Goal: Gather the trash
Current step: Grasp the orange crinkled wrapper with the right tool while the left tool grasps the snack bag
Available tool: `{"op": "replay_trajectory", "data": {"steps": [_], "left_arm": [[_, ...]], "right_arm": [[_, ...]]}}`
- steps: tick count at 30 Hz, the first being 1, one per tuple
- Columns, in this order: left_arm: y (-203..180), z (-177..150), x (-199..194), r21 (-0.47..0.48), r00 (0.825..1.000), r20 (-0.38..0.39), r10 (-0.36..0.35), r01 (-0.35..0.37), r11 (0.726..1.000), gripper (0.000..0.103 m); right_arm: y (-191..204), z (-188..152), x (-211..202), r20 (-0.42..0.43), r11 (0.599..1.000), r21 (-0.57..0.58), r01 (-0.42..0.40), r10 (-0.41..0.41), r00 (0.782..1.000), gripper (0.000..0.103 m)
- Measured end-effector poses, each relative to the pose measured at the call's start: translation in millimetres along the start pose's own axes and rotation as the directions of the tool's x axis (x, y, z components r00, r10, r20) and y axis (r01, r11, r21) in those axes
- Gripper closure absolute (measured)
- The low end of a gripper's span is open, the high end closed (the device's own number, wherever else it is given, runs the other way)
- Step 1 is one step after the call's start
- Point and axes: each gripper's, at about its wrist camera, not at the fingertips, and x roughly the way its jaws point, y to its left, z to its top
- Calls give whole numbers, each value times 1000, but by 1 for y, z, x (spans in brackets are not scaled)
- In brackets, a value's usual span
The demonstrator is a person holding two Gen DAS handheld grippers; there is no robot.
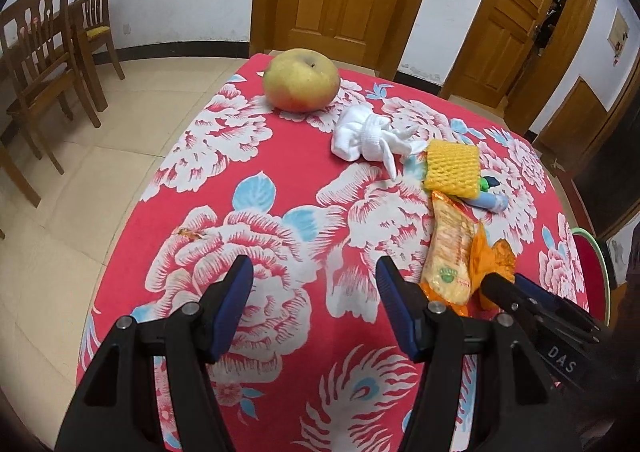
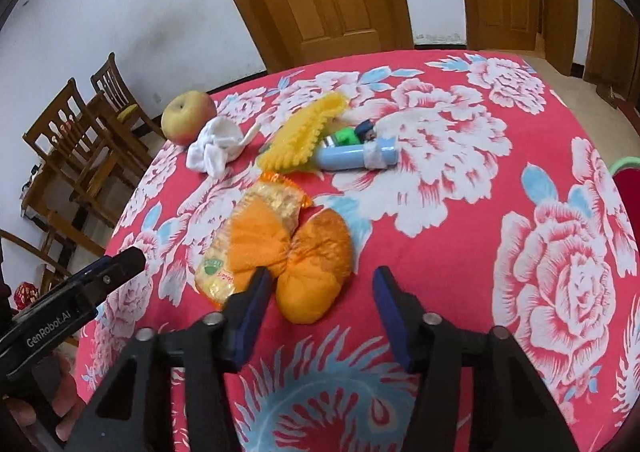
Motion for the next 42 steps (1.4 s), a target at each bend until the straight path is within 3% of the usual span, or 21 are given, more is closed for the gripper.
{"op": "replay_trajectory", "data": {"steps": [2, 9, 16, 25, 40, 42], "left_arm": [[-3, -1, 1, 8, 1000, -5, -3, 3, 1000, 39], [-17, -5, 2, 32, 1000, -17, -20, 20, 999, 39], [-39, -4, 2, 74, 999, -20, -44, 46, 996, 39], [-73, 4, 11, 148, 996, -21, -84, 86, 985, 39], [-104, -2, 45, 226, 996, -74, -44, 60, 972, 40], [-105, -3, 47, 231, 996, -82, -38, 56, 971, 49]], "right_arm": [[-1, -1, 0, 5, 1000, 5, -14, 14, 1000, 64], [-4, -4, -8, 42, 999, 19, -39, 38, 998, 76], [-23, -11, -36, 111, 995, 82, -49, 39, 993, 78], [-64, -23, -83, 179, 989, 148, -9, -17, 984, 78], [-138, -53, -125, 220, 943, 333, 13, -91, 971, 77], [-147, -56, -128, 227, 935, 355, 9, -95, 969, 77]]}}
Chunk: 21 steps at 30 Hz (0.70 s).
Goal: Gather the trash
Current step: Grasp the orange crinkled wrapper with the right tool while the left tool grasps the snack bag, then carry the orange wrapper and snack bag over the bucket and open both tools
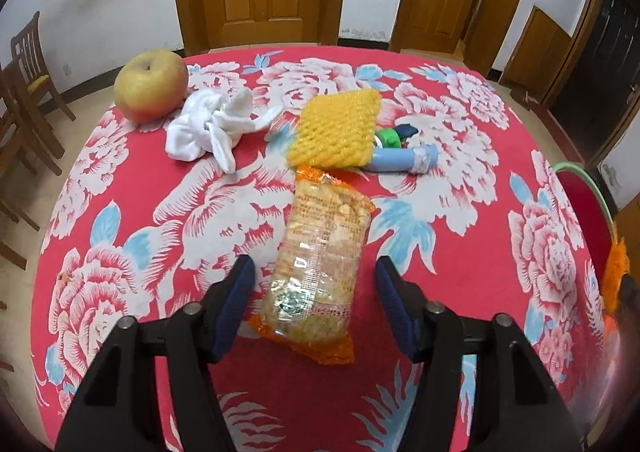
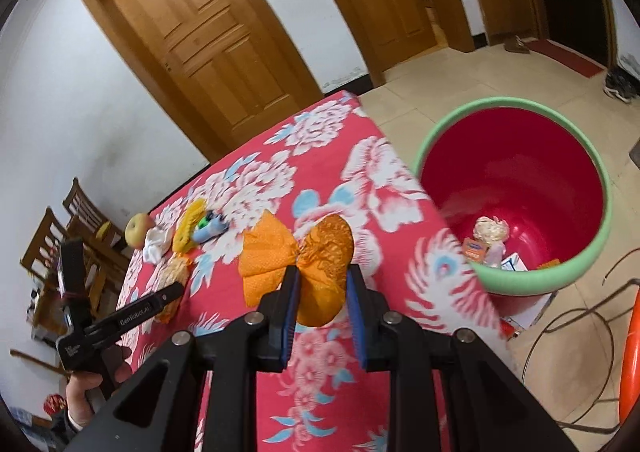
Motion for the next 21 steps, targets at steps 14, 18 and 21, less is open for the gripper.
{"op": "replay_trajectory", "data": {"steps": [14, 18, 21], "left_arm": [[-43, -7, -18, 36, 996, -8, -93, 93, 995, 65], [-69, -4, -29, 79, 991, 6, -133, 132, 988, 65], [-91, -2, -39, 123, 988, 21, -155, 152, 981, 65]], "right_arm": [[-52, 9, -23, 51, 996, 84, 18, -23, 998, 77], [-67, 15, -29, 71, 993, 108, 37, -45, 996, 77], [-82, 19, -34, 89, 990, 128, 62, -74, 993, 77]]}}
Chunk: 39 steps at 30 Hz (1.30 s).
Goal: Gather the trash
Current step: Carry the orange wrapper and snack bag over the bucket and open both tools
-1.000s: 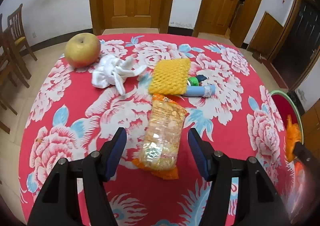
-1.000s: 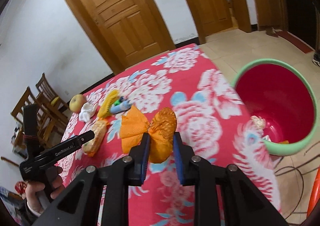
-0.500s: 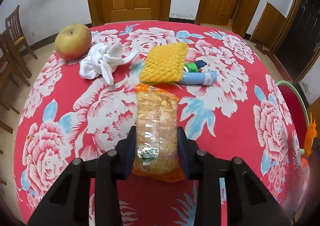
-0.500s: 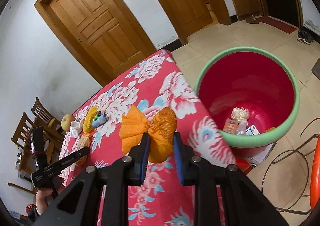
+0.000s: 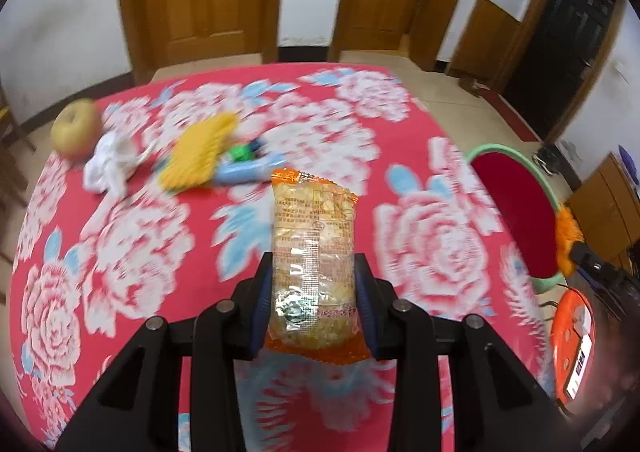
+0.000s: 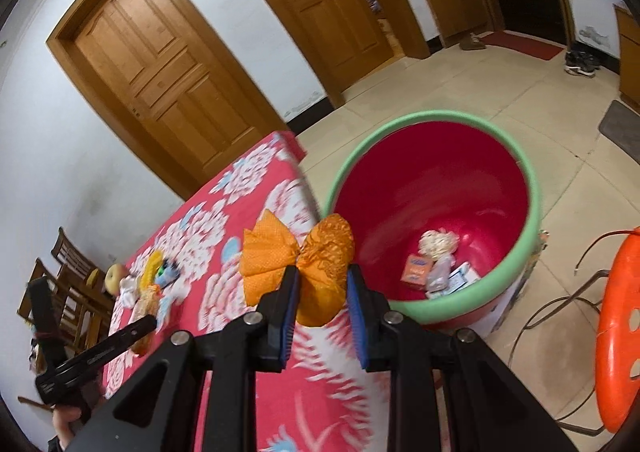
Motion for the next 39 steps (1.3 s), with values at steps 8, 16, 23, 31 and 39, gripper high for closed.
{"op": "replay_trajectory", "data": {"steps": [8, 16, 23, 31, 39], "left_arm": [[-60, 19, -8, 100, 996, 31, -82, 79, 992, 66], [-111, 33, 4, 181, 989, 32, -147, 139, 974, 66], [-136, 40, 24, 210, 982, -2, -191, 187, 960, 66], [-170, 41, 47, 262, 977, -53, -207, 213, 941, 65], [-199, 36, 72, 274, 972, -101, -212, 233, 933, 66]], "right_arm": [[-33, 12, 5, 19, 996, 31, 88, -89, 996, 74], [-54, 17, 12, 25, 991, 77, 111, -113, 993, 66], [-59, 23, 13, 42, 989, 68, 131, -135, 990, 56], [-73, 34, 5, 46, 985, 110, 132, -138, 989, 48], [-89, 40, -7, 73, 978, 157, 139, -152, 986, 45]]}}
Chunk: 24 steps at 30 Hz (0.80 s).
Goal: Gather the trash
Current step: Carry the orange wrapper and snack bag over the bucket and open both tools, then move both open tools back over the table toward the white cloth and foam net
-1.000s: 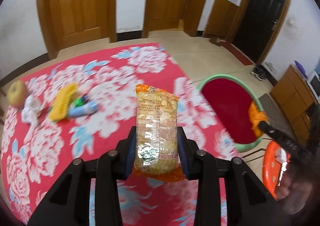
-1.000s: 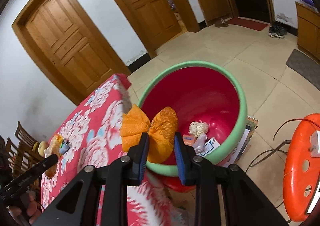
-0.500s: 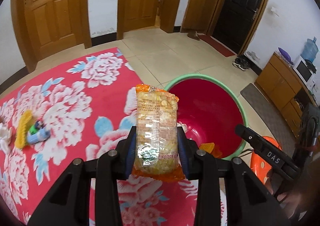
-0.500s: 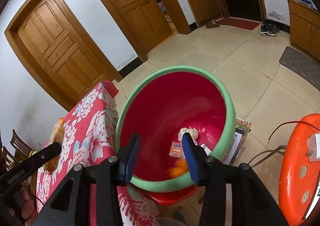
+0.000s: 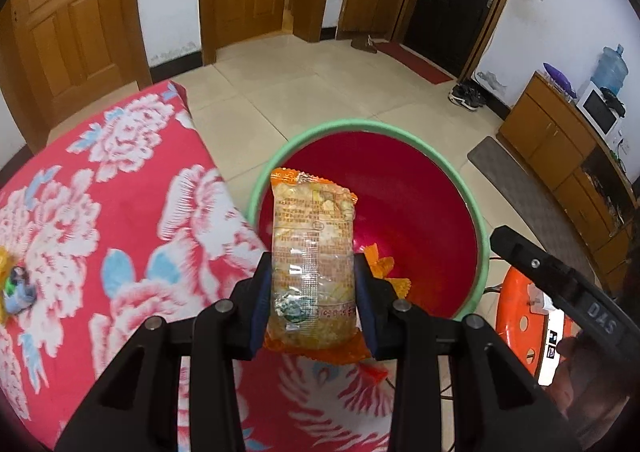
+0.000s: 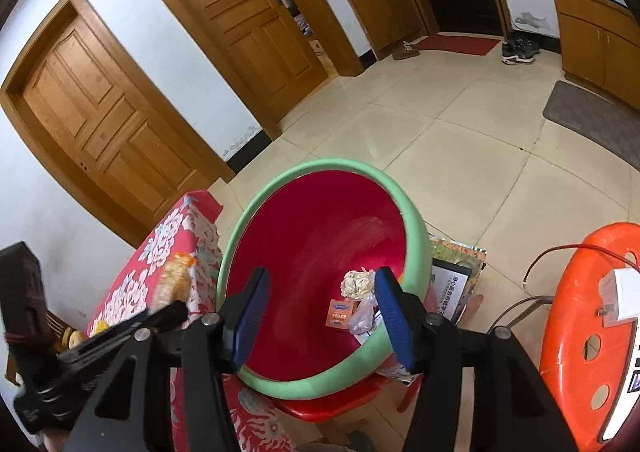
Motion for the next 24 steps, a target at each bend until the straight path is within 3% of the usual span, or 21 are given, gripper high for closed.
{"op": "replay_trajectory", "data": {"steps": [3, 5, 10, 19, 24], "left_arm": [[-5, 1, 7, -4, 1000, -7, 4, -4, 1000, 61], [-7, 4, 9, -2, 1000, -7, 22, -22, 1000, 47], [-9, 8, 1, -10, 999, 18, 27, -27, 1000, 36], [7, 1, -28, -77, 1000, 13, 26, -25, 997, 36], [25, -2, -57, -91, 996, 56, 67, -61, 994, 36]], "right_arm": [[-5, 3, 2, -2, 1000, 14, -7, 7, 1000, 44], [-8, 5, 4, -6, 1000, 20, -13, 13, 1000, 43], [-16, 6, 6, -13, 999, 36, -14, 15, 1000, 40], [-4, -2, -7, -33, 999, 11, -50, 50, 998, 36], [16, -7, -20, -20, 997, -18, -72, 72, 997, 35]]}}
